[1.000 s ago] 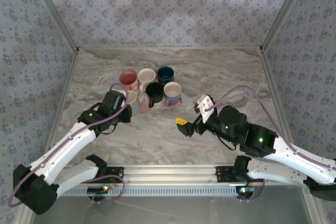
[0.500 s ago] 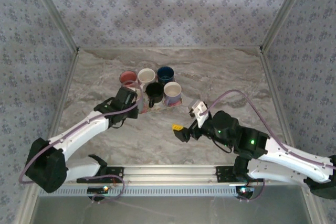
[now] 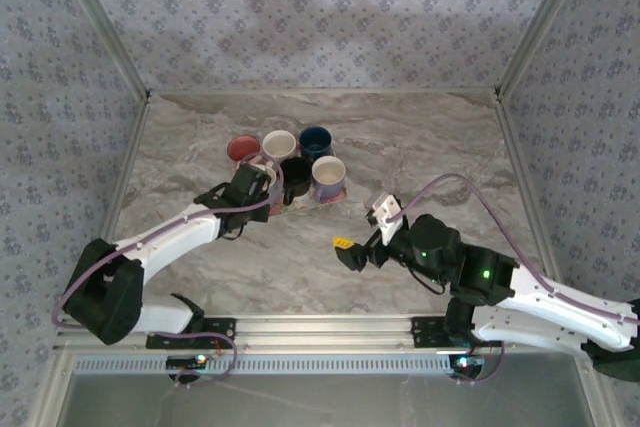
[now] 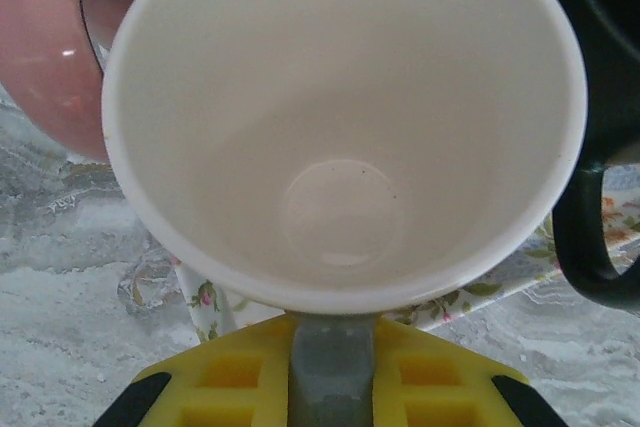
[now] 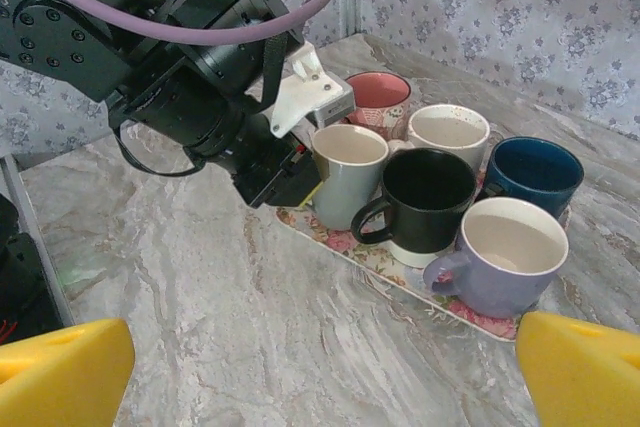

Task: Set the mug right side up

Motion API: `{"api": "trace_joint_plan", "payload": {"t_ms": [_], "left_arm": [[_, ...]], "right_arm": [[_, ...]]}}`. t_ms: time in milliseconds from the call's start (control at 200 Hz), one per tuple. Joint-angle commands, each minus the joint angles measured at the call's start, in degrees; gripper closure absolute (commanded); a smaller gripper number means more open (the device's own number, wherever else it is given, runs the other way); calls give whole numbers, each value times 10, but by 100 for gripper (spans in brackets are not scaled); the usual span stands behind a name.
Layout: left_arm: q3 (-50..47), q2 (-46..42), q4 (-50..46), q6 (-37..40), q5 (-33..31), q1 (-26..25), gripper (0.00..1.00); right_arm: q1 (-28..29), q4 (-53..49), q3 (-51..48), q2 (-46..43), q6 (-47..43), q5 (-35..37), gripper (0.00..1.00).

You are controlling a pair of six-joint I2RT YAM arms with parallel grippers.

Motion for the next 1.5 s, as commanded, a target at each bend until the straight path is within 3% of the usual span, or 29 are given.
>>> {"api": "trace_joint_plan", "payload": {"t_ms": [0, 280, 874, 1249, 1284, 1304, 1319, 1394, 1494], "left_arm": [[5, 6, 25, -8, -36, -2, 95], [2, 6, 9, -34, -37, -2, 76], [6, -45, -40, -56, -41, -8, 52], [38, -133, -107, -48, 0, -10, 37], [45, -148, -114, -41, 4, -10, 26], [49, -155, -117, -29, 11, -9, 7], [52, -161, -116, -21, 17, -9, 1], [77, -180, -121, 21, 35, -8, 1], [105, -184, -113, 48, -11, 1, 1]], "right_arm": [[4, -1, -7, -10, 1, 17, 0], [5, 1, -10, -9, -2, 29, 0], [1, -14, 7, -6, -20, 48, 0], [0, -13, 39, -5, -63, 59, 0], [0, -11, 43, -4, -65, 62, 0], [0, -12, 46, -3, -63, 65, 0], [0, -13, 48, -3, -61, 65, 0], [-3, -17, 63, 5, -63, 75, 0], [-12, -31, 107, 46, -61, 93, 0]]}}
